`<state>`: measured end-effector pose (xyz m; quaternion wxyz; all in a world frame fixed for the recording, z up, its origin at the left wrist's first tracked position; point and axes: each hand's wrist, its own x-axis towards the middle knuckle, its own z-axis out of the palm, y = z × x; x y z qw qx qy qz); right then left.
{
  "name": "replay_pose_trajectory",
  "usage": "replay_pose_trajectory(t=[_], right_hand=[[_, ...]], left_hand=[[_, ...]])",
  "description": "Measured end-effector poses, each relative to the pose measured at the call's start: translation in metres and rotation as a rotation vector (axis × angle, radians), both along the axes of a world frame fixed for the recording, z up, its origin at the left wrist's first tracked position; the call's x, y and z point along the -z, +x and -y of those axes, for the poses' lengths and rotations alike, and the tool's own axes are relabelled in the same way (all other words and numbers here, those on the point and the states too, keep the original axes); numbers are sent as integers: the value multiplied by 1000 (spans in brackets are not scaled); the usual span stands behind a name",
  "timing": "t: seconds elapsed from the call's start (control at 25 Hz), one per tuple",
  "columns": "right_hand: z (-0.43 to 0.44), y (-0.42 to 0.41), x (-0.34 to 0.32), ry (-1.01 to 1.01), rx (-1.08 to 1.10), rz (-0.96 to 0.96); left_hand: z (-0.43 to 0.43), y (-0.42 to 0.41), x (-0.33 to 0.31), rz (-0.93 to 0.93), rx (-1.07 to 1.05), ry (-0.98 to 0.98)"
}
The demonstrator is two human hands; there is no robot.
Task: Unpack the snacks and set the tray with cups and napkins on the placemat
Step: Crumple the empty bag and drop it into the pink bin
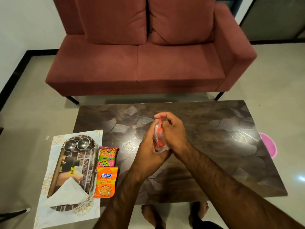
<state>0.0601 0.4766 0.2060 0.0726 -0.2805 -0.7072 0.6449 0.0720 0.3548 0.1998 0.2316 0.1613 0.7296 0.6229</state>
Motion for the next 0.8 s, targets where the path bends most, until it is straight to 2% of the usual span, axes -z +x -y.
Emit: replay_pose_trajectory(t=[0.12, 0.24, 0.44, 0.6, 0.8], right_hand=[[-32, 16, -2, -88, 14, 34], [-62, 33, -5, -173, -6, 37], [-141, 72, -3, -213, -51, -68], [-227, 104, 1, -128, -70, -53], [-361, 156, 10, 29, 67, 6]], left_hand=[[-28, 8, 6, -17, -78, 4], [-63, 9, 5, 76, -154, 59], [-154, 25, 5, 94, -126, 56], [-245, 49, 6, 167, -125, 23], [-376, 93, 4, 232, -8, -74]])
